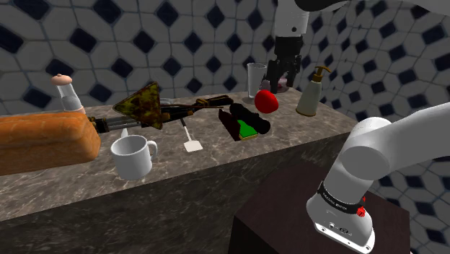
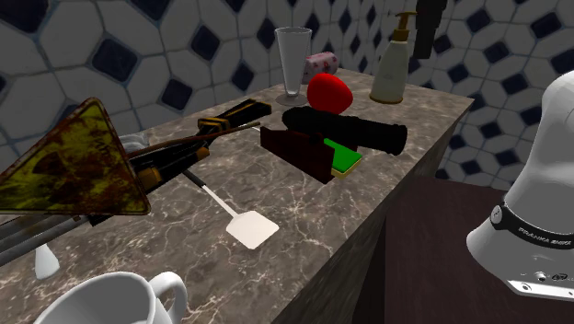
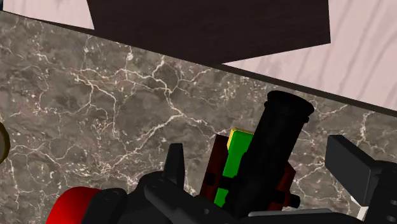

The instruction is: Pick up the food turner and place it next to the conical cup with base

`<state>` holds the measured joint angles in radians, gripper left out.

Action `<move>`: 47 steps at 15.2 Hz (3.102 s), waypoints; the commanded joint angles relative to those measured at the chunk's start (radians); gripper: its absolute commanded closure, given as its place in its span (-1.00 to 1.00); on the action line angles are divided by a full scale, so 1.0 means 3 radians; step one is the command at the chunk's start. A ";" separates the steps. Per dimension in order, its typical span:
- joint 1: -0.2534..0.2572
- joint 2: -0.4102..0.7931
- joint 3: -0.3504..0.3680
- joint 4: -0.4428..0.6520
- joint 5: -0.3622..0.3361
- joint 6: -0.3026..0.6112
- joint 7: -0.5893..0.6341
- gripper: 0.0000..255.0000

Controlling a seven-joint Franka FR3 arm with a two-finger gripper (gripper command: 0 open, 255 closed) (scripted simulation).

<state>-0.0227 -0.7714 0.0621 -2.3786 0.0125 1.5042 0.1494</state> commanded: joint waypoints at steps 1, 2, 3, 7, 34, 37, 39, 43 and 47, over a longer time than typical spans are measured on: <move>0.0000 0.0000 0.0000 0.0000 0.0000 0.0000 0.0000 -1.00; 0.0004 0.0066 0.0048 -0.0022 0.0037 0.0106 0.0074 -1.00; 0.0007 0.0136 0.0096 -0.0040 0.0072 0.0213 0.0148 -1.00; 0.0011 0.0464 0.0287 -0.0060 0.0185 0.0638 0.0436 -1.00; 0.0073 0.3428 0.0923 0.1501 -0.0575 0.2372 0.2417 -1.00; 0.0081 0.3503 0.0908 0.1460 -0.0614 0.2483 0.2443 -1.00; 0.0087 0.3555 0.0898 0.1436 -0.0642 0.2556 0.2461 -1.00; 0.0089 0.3571 0.0894 0.1430 -0.0650 0.2577 0.2466 -1.00; 0.0088 0.3570 0.0894 0.1429 -0.0650 0.2576 0.2466 -1.00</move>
<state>0.0038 0.2996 0.3304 -1.9498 -0.1825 2.2770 0.8891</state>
